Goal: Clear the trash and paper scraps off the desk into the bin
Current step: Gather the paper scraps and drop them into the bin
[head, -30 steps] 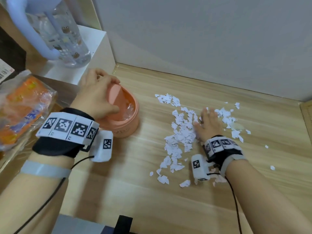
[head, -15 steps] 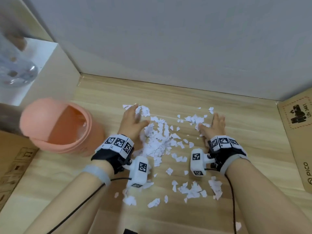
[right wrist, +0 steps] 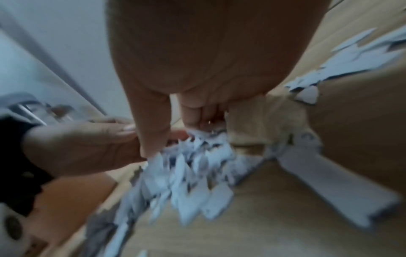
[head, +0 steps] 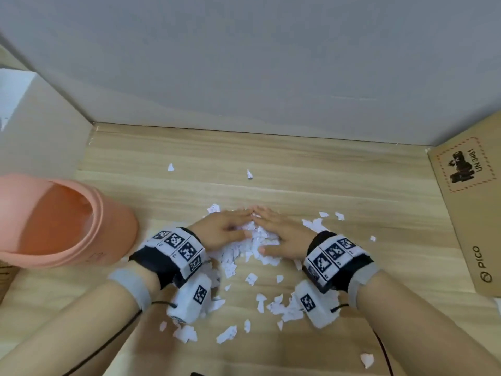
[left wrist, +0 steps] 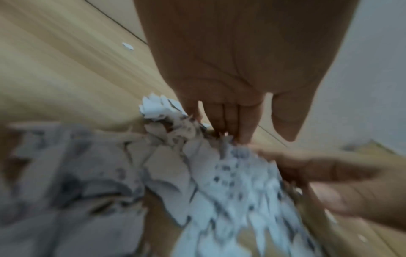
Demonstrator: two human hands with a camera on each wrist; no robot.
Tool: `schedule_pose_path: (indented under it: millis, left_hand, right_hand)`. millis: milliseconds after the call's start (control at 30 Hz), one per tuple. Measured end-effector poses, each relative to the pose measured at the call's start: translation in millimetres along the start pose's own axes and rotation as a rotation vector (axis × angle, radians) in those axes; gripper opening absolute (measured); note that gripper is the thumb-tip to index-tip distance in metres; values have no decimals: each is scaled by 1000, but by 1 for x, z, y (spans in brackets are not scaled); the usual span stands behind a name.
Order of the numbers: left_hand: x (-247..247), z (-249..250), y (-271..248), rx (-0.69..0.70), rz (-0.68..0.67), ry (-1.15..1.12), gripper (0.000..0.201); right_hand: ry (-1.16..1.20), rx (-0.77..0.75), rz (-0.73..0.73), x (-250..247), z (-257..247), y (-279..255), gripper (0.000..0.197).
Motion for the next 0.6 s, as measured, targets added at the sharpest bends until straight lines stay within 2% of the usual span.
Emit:
schedule_pose_path:
  millis: [67, 133, 167, 200, 233, 267, 300, 333, 367, 433, 533, 600]
  left_hand:
    - [-17, -4, -11, -27, 150, -262, 36]
    - [-50, -18, -19, -76, 420, -365, 37]
    - [-68, -29, -20, -115, 556, -326, 43]
    - [-84, -41, -20, -171, 664, -274, 49]
    - [-98, -55, -18, -244, 732, -234, 56]
    - [-109, -69, -14, -327, 757, -218, 63]
    - [-114, -83, -9, -413, 748, -211, 69]
    - [-116, -95, -3, -490, 720, -176, 73]
    - [-114, -102, 3, -535, 681, -97, 76]
    - [-104, -94, 18, -496, 584, 87, 81]
    - [-64, -52, 41, -233, 303, 274, 83]
    - [-37, -26, 45, -83, 87, 304, 83]
  right_hand:
    - [203, 0, 147, 0, 2, -18, 62]
    - [340, 91, 493, -23, 20, -41, 57]
    - [327, 204, 695, -35, 36, -56, 57]
    - [276, 382, 858, -43, 53, -74, 60]
    - [237, 602, 947, -45, 70, -91, 65]
    - [245, 810, 967, -43, 85, -104, 70]
    - [303, 957, 948, -38, 94, -112, 75]
    - [379, 1029, 913, -32, 99, -112, 77]
    - [429, 1036, 873, -27, 101, -106, 77]
    - [331, 906, 766, -24, 94, -79, 74]
    - [69, 532, 558, -15, 57, -24, 73]
    - [33, 331, 412, -2, 29, 2, 74]
Point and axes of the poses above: each hand's wrist, its own y-axis towards the middle knuckle, its own x-axis out of the palm, z = x × y, the point moved 7 cm from there along y, towards the middle knuckle, and after that the axes turned 2 degrees about -x, right-handed, at the moved point
